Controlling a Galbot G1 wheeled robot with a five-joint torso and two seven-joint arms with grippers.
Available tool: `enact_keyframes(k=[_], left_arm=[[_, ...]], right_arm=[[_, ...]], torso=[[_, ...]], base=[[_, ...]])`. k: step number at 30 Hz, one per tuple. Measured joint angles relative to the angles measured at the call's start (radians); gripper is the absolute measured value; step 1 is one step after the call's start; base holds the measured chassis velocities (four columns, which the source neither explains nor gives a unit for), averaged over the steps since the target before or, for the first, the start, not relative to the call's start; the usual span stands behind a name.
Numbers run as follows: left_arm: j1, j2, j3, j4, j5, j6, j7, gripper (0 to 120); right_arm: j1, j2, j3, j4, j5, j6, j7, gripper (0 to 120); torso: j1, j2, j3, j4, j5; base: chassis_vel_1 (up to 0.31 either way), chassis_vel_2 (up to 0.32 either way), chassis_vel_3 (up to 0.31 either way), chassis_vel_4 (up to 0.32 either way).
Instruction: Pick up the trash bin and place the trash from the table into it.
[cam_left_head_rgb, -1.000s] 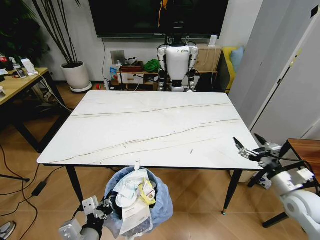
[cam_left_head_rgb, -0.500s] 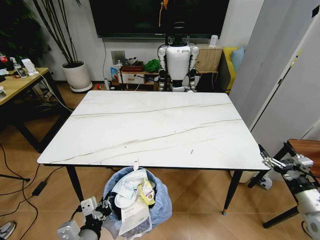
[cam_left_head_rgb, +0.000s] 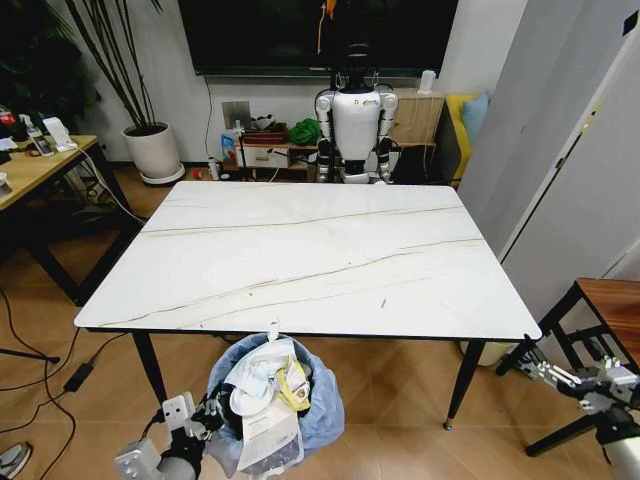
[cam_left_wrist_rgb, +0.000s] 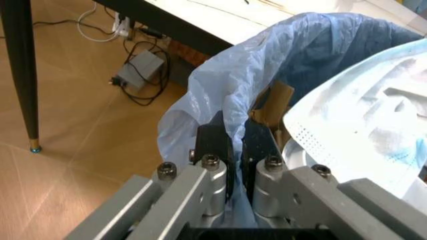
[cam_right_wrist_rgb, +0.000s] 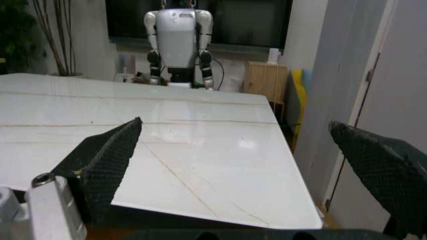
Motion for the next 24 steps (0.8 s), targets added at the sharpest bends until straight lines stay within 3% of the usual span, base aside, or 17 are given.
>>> enact_keyframes(k=[13, 24], left_arm=[[0.023, 0.000, -0.003, -0.028, 0.022, 0.003, -0.013, 0], [0.051, -0.018, -0.010, -0.037, 0.139, -0.013, -0.023, 0]], right_arm=[[-0.012, 0.002, 0.009, -0.008, -0.003, 0.014, -0.003, 100], [-0.010, 0.001, 0.008, -0.008, -0.003, 0.013, -0.003, 100]], torso=[[0.000, 0.000, 0.000, 0.0001, 0.0005], [0.000, 0.000, 0.000, 0.0001, 0.0003]], base=[[0.000, 0.000, 0.000, 0.000], [0.000, 0.000, 0.000, 0.000]])
